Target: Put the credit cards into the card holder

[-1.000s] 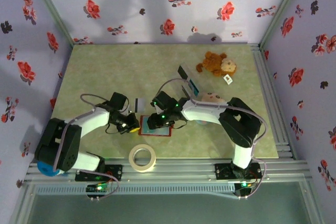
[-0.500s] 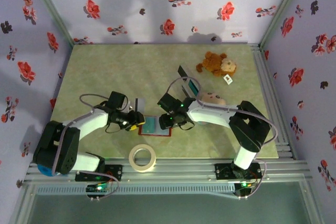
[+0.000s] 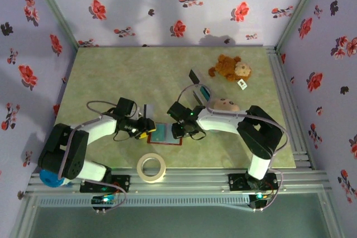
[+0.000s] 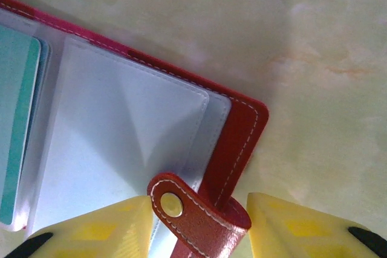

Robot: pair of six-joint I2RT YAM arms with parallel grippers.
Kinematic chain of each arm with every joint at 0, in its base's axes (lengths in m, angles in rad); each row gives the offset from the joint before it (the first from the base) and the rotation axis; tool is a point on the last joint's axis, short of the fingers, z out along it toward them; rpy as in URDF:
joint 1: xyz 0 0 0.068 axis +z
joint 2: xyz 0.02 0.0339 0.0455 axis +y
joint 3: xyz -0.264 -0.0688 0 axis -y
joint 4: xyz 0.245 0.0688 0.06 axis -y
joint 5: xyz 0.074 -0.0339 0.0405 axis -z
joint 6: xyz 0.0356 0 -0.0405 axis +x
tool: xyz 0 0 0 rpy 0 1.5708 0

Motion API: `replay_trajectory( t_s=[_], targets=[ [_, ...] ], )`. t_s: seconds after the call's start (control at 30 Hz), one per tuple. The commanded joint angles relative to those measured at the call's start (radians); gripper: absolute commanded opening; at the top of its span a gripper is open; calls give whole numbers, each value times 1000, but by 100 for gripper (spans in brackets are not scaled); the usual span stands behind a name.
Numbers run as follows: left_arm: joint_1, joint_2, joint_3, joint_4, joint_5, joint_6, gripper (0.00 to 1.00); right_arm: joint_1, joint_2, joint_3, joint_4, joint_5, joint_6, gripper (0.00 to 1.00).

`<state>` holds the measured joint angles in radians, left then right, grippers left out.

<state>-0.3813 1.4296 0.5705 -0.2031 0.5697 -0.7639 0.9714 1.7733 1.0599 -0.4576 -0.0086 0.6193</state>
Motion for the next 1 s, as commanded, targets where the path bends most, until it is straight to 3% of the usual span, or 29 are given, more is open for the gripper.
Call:
replay_trajectory(
  t_s=[0.0,0.2,0.3,0.57,0.73,0.97],
  targets=[
    [-4,5,6,-37,-22,18,50,5,18,-1,36,-26,-11,37],
    [-7,-23,19,-66,-22,24,49,6,19,-32,136,-119,-40,15],
    [-19,-54,17,-55,-16,6,45,7,31,-34,176,-151,-42,11],
    [-76,-133,53,-61,-17,-43,43,7,67,-15,215,-159,-50,10],
    [-111,-142,104,-127,-40,-34,47,6,86,-8,223,-148,-48,17],
    [-48,-243,133,-395,-265,35,52,2,68,-15,214,-112,-61,27]
  ],
)
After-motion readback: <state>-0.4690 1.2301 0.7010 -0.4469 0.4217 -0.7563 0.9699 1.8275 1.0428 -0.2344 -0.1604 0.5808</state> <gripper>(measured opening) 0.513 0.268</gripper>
